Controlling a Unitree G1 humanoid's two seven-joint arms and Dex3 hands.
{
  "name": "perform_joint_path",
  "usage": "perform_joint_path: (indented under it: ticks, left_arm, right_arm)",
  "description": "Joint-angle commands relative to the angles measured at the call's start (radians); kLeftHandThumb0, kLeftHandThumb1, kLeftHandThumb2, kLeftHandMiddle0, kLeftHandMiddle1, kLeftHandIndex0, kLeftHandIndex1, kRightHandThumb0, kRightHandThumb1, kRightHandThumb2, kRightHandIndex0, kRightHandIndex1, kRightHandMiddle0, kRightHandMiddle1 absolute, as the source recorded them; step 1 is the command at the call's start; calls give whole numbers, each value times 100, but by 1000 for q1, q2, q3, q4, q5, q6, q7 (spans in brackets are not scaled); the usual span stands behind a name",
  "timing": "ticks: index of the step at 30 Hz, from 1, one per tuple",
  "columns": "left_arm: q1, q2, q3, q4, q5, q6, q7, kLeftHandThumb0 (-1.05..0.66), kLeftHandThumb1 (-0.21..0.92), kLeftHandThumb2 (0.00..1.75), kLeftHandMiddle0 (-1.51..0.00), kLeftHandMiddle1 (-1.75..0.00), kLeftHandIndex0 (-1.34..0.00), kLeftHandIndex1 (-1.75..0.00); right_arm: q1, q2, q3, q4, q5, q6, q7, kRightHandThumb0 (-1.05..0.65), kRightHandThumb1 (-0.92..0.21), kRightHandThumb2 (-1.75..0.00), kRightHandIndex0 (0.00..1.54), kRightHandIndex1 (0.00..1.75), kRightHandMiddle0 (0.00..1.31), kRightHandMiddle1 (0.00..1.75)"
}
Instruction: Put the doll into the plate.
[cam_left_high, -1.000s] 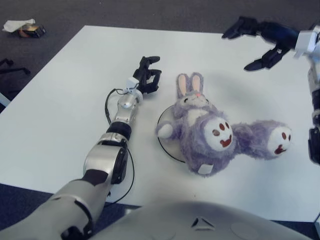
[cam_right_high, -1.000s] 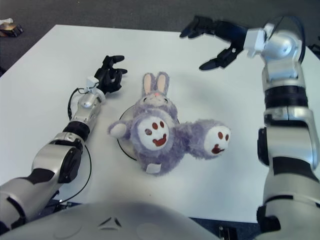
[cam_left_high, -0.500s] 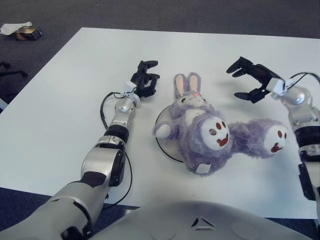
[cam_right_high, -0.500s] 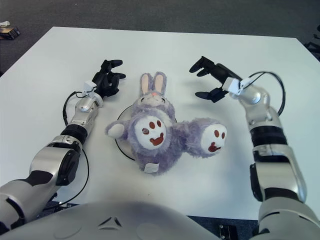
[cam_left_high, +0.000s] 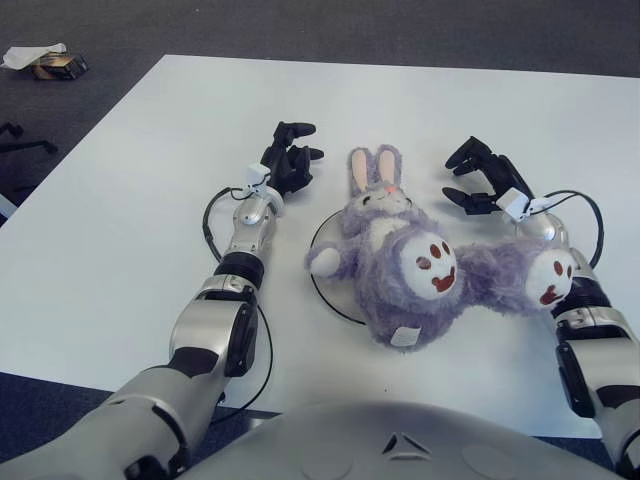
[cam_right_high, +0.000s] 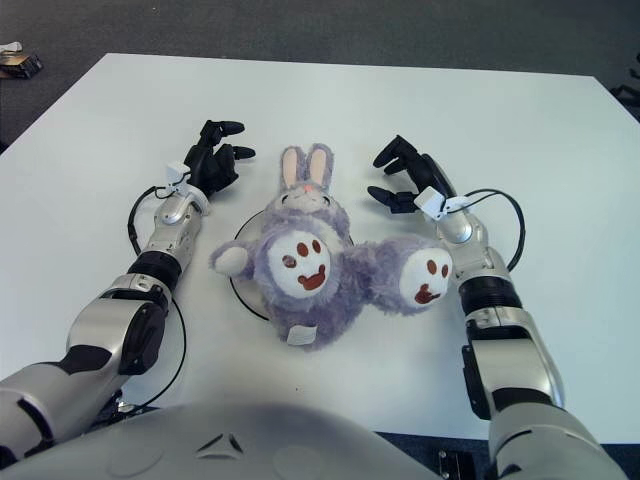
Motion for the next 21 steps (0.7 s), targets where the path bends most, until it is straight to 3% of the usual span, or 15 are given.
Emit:
perform_joint_path:
  ticks: [1, 7, 10, 12, 15, 21]
  left_arm:
    - [62, 32, 1, 22, 16, 30, 13, -35, 91, 54, -38, -141, -18, -174]
    - [79, 44, 0, 38, 27, 24, 24, -35, 92, 52, -43, -150, -19, -175]
    - [87, 44, 0, 42, 28, 21, 32, -12, 80, 68, -44, -153, -15, -175]
    - [98, 40, 3, 46, 26, 17, 44, -6, 74, 75, -45, -154, -15, -175]
    - [109, 37, 13, 54, 17, 10, 53, -3, 66, 85, -47, -157, -18, -175]
    - [122, 42, 38, 62, -4, 8, 49, -1, 47, 112, -55, -166, -28, -175]
  right_arm:
    - [-7, 29, -23, 100, 30, -4, -9, -4, -68, -76, 46, 147, 29, 169]
    - [-14, 76, -50, 155, 82, -39, -16, -1, -64, -85, 43, 150, 31, 173]
    - [-13, 91, -58, 167, 102, -45, -5, -1, -61, -89, 44, 150, 33, 174]
    - [-9, 115, -83, 170, 153, -19, 32, -1, -60, -90, 45, 150, 33, 174]
    - [7, 153, -123, 147, 237, 50, 94, -1, -57, -94, 46, 151, 34, 175]
    - [38, 191, -154, 96, 294, 127, 123, -1, -52, -100, 50, 152, 36, 175]
